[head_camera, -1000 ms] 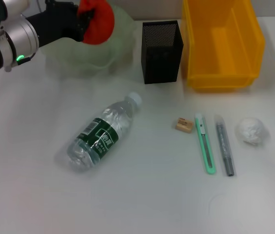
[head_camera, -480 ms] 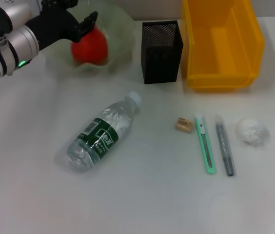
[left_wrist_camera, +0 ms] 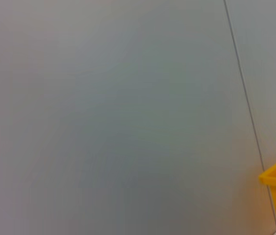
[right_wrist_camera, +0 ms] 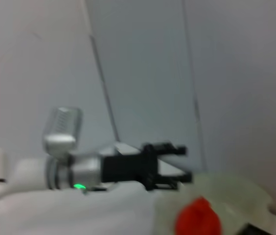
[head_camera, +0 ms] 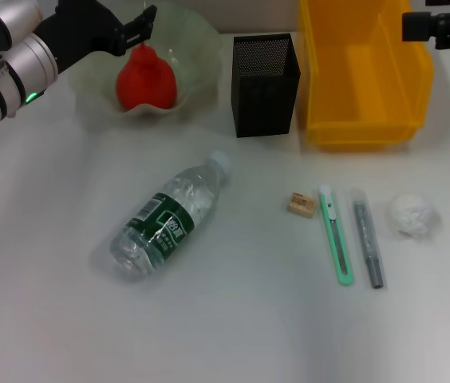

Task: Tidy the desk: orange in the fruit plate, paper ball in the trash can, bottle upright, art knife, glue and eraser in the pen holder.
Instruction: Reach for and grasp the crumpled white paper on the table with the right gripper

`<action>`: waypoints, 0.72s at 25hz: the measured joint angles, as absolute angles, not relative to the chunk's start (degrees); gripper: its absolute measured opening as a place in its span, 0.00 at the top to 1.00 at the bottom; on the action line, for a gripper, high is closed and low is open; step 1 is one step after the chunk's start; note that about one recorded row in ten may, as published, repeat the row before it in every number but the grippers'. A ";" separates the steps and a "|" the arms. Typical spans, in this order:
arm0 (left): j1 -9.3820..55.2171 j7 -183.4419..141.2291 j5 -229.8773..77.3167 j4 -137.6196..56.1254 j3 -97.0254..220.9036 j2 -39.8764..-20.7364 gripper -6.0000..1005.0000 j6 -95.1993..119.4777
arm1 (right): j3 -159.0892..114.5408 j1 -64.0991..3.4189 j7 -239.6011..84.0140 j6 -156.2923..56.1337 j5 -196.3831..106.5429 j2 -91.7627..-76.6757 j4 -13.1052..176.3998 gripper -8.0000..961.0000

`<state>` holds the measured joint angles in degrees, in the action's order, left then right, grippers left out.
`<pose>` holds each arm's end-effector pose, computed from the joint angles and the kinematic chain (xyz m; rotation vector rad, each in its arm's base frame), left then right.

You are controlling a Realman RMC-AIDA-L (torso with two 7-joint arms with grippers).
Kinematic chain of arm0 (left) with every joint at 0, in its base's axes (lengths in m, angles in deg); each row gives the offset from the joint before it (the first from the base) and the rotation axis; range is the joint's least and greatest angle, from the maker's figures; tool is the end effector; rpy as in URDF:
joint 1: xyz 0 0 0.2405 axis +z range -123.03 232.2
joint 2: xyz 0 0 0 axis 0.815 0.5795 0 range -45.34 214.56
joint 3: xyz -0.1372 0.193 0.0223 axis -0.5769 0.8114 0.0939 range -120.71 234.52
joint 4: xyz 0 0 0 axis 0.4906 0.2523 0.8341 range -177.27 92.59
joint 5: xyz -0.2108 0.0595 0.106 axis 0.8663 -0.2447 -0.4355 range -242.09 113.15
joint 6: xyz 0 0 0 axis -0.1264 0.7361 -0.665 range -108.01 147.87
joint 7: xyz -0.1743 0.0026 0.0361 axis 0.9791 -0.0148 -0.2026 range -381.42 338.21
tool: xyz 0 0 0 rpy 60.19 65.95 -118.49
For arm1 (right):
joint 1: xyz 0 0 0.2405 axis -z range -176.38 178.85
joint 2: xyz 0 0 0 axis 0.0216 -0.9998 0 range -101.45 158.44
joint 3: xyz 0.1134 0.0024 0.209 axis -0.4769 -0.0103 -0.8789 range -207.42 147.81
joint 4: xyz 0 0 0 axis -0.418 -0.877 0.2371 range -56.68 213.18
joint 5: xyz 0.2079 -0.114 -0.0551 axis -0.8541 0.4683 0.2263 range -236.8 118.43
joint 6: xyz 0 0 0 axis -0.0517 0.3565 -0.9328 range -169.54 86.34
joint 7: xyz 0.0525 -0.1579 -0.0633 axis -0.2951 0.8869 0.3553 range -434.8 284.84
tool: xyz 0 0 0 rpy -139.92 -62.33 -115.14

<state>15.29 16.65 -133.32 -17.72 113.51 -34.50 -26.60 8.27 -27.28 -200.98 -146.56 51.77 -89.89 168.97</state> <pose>-0.2300 0.4841 -0.0219 -2.1147 -0.2124 -0.4978 0.1346 0.3561 0.1496 -2.6033 0.6445 0.6040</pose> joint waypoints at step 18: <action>15.71 16.64 -132.83 -16.81 114.77 -34.43 0.21 -27.16 | 28.57 -28.73 -229.61 -144.68 92.51 -90.93 173.62 0.14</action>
<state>15.71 16.64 -132.83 -16.81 114.77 -34.43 -27.16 28.57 -28.73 -229.61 -144.68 92.51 -90.93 173.62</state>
